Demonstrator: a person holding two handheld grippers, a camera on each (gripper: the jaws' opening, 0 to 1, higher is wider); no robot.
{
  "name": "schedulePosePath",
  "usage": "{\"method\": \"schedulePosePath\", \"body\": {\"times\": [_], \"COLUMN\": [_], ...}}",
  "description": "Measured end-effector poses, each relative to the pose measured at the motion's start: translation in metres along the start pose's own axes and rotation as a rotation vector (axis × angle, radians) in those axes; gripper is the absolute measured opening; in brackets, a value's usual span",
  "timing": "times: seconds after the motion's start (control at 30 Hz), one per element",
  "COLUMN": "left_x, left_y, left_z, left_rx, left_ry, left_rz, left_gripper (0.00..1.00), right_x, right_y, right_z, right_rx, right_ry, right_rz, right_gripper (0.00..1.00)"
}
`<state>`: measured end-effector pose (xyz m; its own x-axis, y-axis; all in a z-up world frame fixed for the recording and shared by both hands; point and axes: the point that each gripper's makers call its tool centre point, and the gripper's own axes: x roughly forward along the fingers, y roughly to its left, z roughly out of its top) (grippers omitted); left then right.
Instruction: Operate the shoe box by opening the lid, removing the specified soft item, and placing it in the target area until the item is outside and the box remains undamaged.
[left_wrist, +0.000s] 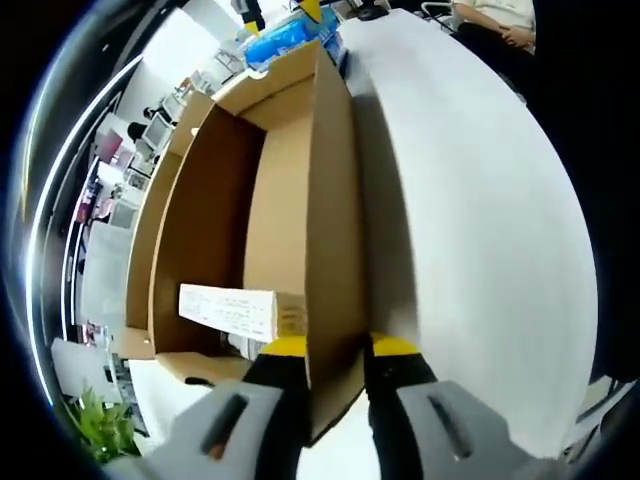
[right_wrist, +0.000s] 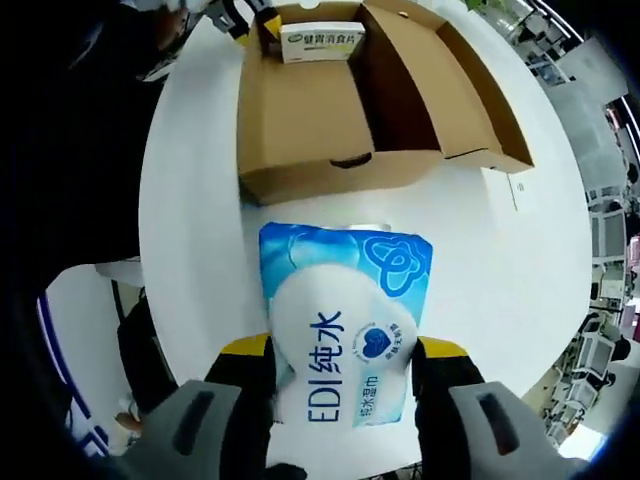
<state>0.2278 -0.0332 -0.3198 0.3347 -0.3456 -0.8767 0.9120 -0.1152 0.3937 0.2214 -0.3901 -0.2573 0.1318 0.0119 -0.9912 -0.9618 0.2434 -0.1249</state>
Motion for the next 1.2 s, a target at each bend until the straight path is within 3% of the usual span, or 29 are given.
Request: {"method": "schedulePosePath", "body": {"times": [0.07,0.2,0.37,0.67,0.77,0.93,1.2], "left_x": [0.000,0.000,0.000,0.000,0.000,-0.001,-0.002], "left_y": [0.000,0.000,0.000,0.000,-0.001,-0.001,-0.001], "left_z": [0.000,0.000,0.000,0.001,0.001,0.000,0.000], "left_rx": [0.000,-0.002,-0.003,-0.005,-0.004,-0.004,-0.002], "left_ry": [0.001,0.000,0.000,0.001,0.001,0.000,-0.001], "left_rz": [0.000,-0.001,-0.001,-0.004,-0.003,-0.003,-0.004], "left_gripper": [0.19,0.19,0.19,0.19,0.19,0.19,0.19], "right_x": [0.000,0.004,0.019,0.015,0.012,0.013,0.015], "right_y": [-0.001,-0.003,0.000,-0.001,0.000,-0.001,0.000], "right_z": [0.000,0.004,0.000,0.003,0.006,0.006,0.007], "right_rx": [0.010,0.109,0.061,0.043,-0.044,0.023,0.002], "right_ry": [-0.010,-0.065,-0.060,-0.080,-0.110,-0.101,-0.082], "right_rz": [0.003,0.001,0.018,0.019,0.032,0.036,0.033], "right_gripper": [0.56,0.64,0.63,0.61,0.60,0.60,0.60]}}
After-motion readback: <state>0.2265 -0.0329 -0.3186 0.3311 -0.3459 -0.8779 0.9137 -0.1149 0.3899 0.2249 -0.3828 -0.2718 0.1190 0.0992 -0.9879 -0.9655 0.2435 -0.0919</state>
